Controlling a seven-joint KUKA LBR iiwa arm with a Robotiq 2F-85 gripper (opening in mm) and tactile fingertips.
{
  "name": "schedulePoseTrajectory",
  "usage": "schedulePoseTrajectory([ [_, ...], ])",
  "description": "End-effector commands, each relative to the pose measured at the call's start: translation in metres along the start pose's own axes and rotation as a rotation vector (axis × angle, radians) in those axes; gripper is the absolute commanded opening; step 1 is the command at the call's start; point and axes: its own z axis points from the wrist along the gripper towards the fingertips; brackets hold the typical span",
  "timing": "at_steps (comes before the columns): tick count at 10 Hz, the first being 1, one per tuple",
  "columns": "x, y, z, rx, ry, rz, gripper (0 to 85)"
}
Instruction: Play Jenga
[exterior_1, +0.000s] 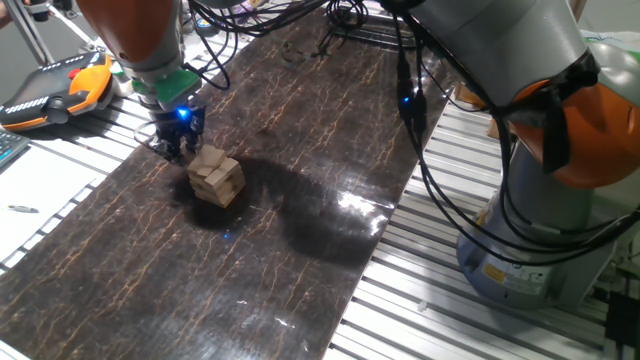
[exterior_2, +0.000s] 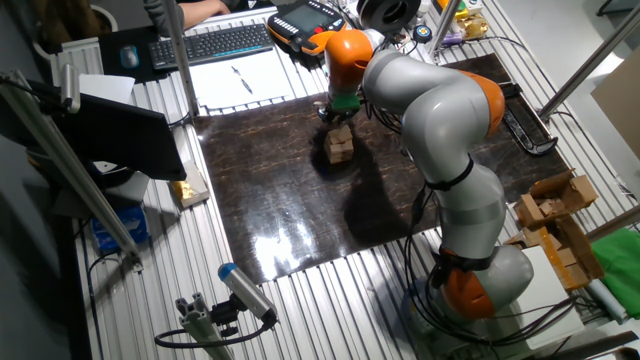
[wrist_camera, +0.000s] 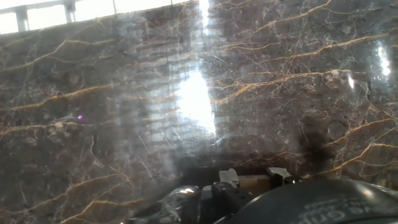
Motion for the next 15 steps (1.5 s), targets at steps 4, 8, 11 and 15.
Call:
schedulePoseTrajectory([
  [4, 0.0, -0.0001, 0.0, 0.002, -0.007, 0.022, 30.7],
  [8, -0.0035, -0.0007, 0.0013, 0.002, -0.007, -0.012, 31.0],
  [11, -0.0048, -0.0003, 0.0021, -0.006, 0.003, -0.015, 30.7],
  [15, -0.0068, 0.0005, -0.0002, -0.003, -0.001, -0.008, 30.7],
])
